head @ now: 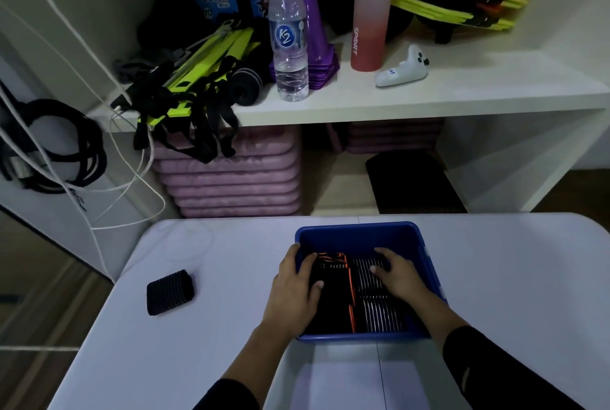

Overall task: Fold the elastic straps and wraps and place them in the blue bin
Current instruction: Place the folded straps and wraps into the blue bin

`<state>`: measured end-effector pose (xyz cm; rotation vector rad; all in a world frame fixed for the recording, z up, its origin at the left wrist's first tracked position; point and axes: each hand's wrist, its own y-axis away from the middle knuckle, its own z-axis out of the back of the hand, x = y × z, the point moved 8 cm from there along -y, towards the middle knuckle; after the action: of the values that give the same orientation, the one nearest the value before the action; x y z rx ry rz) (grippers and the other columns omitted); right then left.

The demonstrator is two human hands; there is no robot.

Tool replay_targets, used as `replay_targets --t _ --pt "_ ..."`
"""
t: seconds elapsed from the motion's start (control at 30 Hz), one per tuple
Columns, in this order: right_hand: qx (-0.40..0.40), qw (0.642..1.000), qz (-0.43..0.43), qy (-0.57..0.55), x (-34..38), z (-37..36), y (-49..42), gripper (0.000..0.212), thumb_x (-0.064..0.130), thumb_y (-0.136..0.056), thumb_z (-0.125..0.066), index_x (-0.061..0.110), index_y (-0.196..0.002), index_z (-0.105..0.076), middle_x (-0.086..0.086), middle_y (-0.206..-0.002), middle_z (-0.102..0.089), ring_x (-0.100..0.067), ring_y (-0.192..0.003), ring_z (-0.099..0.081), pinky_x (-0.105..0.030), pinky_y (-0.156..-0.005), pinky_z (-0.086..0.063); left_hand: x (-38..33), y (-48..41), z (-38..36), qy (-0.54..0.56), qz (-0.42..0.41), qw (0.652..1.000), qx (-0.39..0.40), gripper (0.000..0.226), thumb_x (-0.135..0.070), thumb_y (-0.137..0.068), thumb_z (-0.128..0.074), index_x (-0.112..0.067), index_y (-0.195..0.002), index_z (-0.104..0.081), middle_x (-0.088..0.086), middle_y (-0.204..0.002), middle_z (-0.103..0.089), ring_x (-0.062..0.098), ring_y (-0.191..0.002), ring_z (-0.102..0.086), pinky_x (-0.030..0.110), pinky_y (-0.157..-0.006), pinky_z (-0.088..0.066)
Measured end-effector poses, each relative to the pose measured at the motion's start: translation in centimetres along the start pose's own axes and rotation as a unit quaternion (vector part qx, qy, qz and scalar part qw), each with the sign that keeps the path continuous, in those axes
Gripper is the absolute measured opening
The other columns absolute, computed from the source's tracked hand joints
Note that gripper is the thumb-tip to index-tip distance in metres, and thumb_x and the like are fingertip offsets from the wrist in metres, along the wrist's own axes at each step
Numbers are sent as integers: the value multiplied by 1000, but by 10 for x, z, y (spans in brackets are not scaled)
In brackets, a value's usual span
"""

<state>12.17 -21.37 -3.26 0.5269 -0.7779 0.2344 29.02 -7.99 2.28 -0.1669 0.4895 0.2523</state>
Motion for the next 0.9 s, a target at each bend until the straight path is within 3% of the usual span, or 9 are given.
replay_targets --t 0.1,0.17,0.27,0.37,0.5,0.57,0.67,0.77,0.9 --pt "-122 989 79 5 34 21 13 37 18 -92 -55 11 -128 -50 -16 -127 -52 -28 -113 -52 -27 -92 -40 6 -1 14 38 13 999 -21 47 -31 -95 -42 -22 -141 -34 2 -151 -22 20 -137 -24 30 -110 -29" --pt "-193 970 148 -1 69 26 23 29 16 -90 -57 12 -119 -55 -11 -119 -52 -28 -110 -51 -40 -97 -45 19 2 29 55 36 997 -51 42 -29 -95 -44 -23 -136 -41 1 -145 -33 17 -132 -31 26 -105 -33" --pt "-224 946 232 -23 130 6 37 25 13 -88 -58 13 -112 -58 -3 -108 -48 -27 -103 -52 -44 -89 -49 56 11 52 42 80 991 -98 33 -21 -92 -49 -22 -125 -54 0 -129 -49 17 -120 -42 26 -92 -43" --pt "-171 942 283 -61 182 -47 45 24 7 -88 -55 13 -111 -58 3 -104 -44 -21 -96 -52 -32 -84 -47 109 28 73 38 164 977 -129 31 -13 -89 -51 -18 -118 -59 4 -120 -55 19 -114 -45 22 -82 -40" --pt "-29 958 282 -49 217 -149 41 26 8 -91 -50 15 -115 -56 -2 -103 -51 -18 -91 -55 -26 -84 -44 184 57 99 35 278 946 -163 30 -5 -86 -52 -8 -114 -61 14 -117 -57 28 -113 -47 23 -86 -36" --pt "62 972 225 -15 215 -205 33 30 17 -94 -48 17 -124 -50 -9 -116 -53 -23 -105 -55 -27 -91 -42 220 72 108 33 335 926 -171 32 -3 -84 -52 -6 -116 -59 19 -115 -55 34 -108 -47 33 -91 -38" --pt "171 975 135 35 206 -274 23 46 31 -96 -44 20 -140 -33 -13 -139 -41 -27 -128 -42 -34 -106 -35 270 89 109 43 403 903 -142 42 -9 -87 -52 -10 -129 -49 24 -117 -51 40 -106 -46 41 -96 -36" --pt "205 971 101 66 211 -315 15 61 37 -97 -42 19 -148 -16 -16 -147 -31 -30 -136 -31 -37 -112 -27 306 94 102 54 427 897 -104 49 -22 -93 -47 -19 -141 -35 22 -125 -49 39 -115 -43 42 -102 -31" --pt "184 972 124 76 228 -348 4 61 33 -96 -43 17 -148 -16 -9 -147 -38 -27 -134 -37 -38 -112 -28 323 83 93 74 393 913 -78 50 -27 -96 -41 -24 -144 -27 14 -124 -53 33 -113 -45 34 -100 -29"
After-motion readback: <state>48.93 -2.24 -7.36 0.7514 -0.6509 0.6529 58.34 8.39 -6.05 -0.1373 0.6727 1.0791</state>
